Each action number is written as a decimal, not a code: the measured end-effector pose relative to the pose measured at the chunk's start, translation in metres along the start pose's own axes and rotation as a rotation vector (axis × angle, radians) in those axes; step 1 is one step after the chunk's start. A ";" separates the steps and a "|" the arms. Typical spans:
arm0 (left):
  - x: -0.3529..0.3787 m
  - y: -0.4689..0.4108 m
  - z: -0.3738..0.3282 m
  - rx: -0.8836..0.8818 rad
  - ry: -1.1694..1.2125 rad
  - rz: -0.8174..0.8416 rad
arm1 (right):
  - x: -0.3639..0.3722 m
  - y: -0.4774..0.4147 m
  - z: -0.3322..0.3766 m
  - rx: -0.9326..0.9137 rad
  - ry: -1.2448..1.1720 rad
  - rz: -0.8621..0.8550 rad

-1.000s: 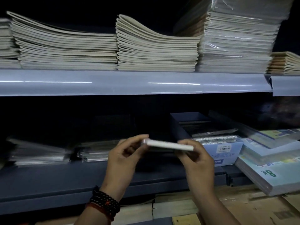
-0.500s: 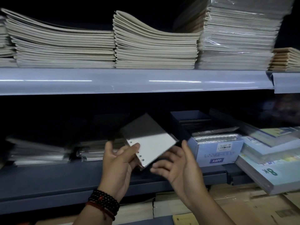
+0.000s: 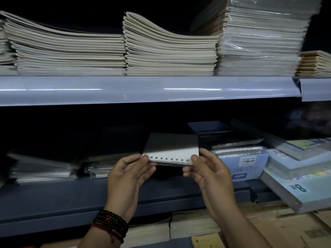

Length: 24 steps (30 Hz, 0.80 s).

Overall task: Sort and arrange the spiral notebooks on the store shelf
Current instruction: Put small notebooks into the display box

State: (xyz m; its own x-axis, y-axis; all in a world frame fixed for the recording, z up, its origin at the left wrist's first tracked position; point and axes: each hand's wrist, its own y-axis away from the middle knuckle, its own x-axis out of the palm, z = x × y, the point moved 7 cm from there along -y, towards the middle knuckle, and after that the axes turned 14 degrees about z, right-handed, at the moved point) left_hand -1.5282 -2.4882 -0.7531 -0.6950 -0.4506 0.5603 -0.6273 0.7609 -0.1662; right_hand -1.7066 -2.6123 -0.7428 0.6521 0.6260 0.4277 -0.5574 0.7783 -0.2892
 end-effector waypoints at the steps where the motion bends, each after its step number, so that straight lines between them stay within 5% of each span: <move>1: -0.001 0.000 0.001 -0.001 0.010 0.001 | 0.001 0.000 0.002 -0.015 0.007 -0.001; 14: 0.030 -0.008 0.007 0.152 -0.121 0.003 | -0.024 -0.024 0.051 -0.058 0.590 -0.005; 19: 0.086 -0.058 0.021 0.161 -0.145 0.063 | -0.076 -0.065 0.099 -0.028 0.863 -0.151; 24: 0.132 -0.134 0.053 0.043 -0.288 0.123 | -0.098 -0.125 0.131 0.135 1.127 -0.058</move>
State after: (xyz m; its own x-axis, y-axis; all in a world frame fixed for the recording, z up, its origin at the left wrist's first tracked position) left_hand -1.5547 -2.6741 -0.7003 -0.8338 -0.4744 0.2824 -0.5422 0.8002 -0.2565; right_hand -1.7680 -2.7775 -0.6361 0.7315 0.3308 -0.5962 -0.5179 0.8383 -0.1702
